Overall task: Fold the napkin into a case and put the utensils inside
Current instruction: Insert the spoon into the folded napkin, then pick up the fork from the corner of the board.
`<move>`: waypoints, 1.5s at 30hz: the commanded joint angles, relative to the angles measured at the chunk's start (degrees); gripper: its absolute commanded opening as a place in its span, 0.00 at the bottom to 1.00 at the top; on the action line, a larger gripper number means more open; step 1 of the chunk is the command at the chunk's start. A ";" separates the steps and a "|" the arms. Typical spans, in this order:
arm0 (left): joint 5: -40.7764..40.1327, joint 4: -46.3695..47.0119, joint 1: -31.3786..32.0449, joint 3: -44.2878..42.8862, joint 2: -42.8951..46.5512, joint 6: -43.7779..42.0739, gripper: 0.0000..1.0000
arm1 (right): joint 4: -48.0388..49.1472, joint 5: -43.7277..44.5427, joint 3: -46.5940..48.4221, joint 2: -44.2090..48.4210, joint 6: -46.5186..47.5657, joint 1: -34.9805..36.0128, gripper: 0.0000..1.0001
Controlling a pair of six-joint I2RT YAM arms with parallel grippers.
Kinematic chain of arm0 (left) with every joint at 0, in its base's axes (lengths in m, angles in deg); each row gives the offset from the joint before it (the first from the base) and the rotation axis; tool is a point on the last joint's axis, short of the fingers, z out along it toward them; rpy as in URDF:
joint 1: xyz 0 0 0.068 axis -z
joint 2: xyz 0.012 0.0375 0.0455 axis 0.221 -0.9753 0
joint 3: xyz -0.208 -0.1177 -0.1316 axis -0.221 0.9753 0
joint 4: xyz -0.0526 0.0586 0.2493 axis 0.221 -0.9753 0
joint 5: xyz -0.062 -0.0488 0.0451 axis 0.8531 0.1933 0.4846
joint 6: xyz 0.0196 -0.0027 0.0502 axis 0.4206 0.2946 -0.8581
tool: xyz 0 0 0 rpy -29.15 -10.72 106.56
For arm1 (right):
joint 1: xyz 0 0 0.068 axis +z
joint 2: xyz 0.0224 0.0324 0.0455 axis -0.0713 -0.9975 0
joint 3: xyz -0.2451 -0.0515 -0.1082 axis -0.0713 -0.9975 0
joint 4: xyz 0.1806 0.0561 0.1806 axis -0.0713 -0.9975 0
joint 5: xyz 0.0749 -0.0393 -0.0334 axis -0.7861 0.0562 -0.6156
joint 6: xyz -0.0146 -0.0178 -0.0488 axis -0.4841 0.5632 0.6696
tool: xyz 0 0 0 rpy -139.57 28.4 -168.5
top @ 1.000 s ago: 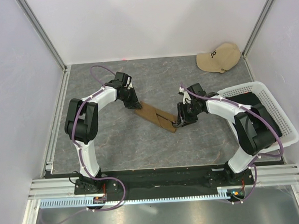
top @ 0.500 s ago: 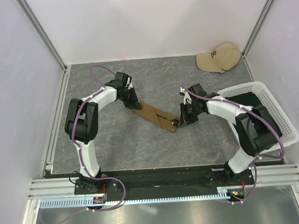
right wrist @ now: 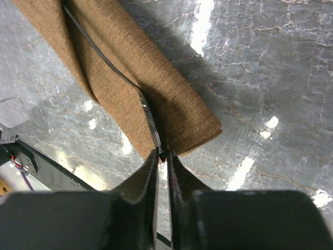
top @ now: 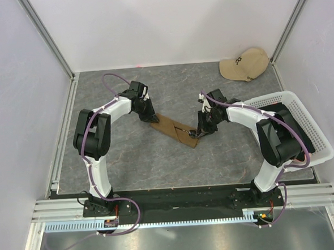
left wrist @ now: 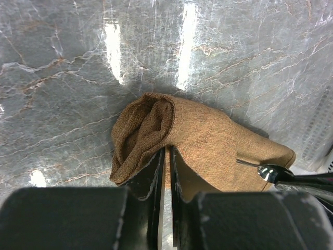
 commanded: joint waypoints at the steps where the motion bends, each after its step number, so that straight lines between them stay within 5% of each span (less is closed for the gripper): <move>1: -0.04 0.17 0.35 -0.72 1.52 -2.33 0.14 | 2.34 -1.11 3.10 -1.24 -1.57 -0.14 0.22; 4: -0.21 0.52 0.18 0.07 3.98 -1.63 0.24 | 2.16 0.12 2.84 -0.89 -1.22 -0.14 0.35; 7: -0.83 0.35 -0.08 1.65 9.16 -1.01 0.49 | 1.11 1.70 3.02 0.69 -0.34 -0.14 0.46; 10: -3.72 -2.28 -1.05 4.11 15.84 -0.74 0.61 | -2.04 4.60 4.07 2.89 0.54 -0.14 0.59; 16: -11.36 -15.45 -9.04 8.85 26.22 -5.74 0.66 | -6.36 10.76 4.78 9.30 1.50 -0.14 0.89; 20: -24.28 -20.56 -15.01 11.49 29.30 -11.71 0.68 | -4.96 6.03 3.55 12.82 1.33 0.74 0.93; 28: -32.55 -15.65 -19.16 16.68 24.92 -21.48 0.70 | -2.14 1.80 0.12 15.90 0.63 3.37 0.94; 37: -33.44 -15.91 -23.02 21.52 25.79 -20.78 0.72 | -0.03 -1.63 -2.34 20.03 0.36 4.87 0.95; 45: -29.14 -18.28 -27.33 17.83 14.30 -22.89 0.67 | 0.67 -2.95 -2.52 21.17 0.27 4.79 0.95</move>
